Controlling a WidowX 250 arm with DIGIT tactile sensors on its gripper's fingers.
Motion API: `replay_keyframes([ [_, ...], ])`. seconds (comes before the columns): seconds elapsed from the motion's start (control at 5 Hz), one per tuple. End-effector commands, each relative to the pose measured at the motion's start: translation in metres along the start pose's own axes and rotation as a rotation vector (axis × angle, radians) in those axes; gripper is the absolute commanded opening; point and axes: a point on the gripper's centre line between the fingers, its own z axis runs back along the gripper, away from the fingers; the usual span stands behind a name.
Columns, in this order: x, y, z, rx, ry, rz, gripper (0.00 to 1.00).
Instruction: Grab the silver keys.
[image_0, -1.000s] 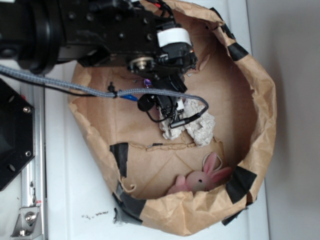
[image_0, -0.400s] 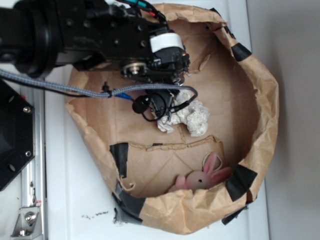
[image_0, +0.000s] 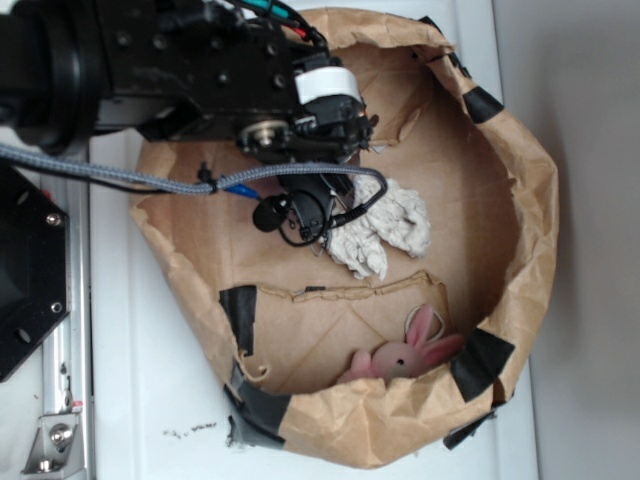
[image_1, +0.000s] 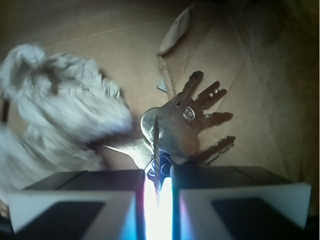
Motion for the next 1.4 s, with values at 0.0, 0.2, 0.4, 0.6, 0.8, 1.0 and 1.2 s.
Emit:
replay_keyframes([
  [0.0,0.01,0.003,0.02,-0.002,-0.049,0.018,0.0],
  [0.2,0.008,-0.009,0.041,0.04,0.026,0.087,0.0],
  [0.4,-0.003,-0.017,0.087,0.009,0.17,0.138,0.0],
  [0.6,-0.008,-0.014,0.097,-0.134,0.127,0.042,0.0],
  [0.8,0.0,-0.013,0.075,-0.094,0.049,0.074,0.0],
  [1.0,0.007,-0.011,0.064,-0.069,0.055,0.096,0.0],
  [1.2,0.001,-0.01,0.068,-0.064,0.063,0.078,0.0],
])
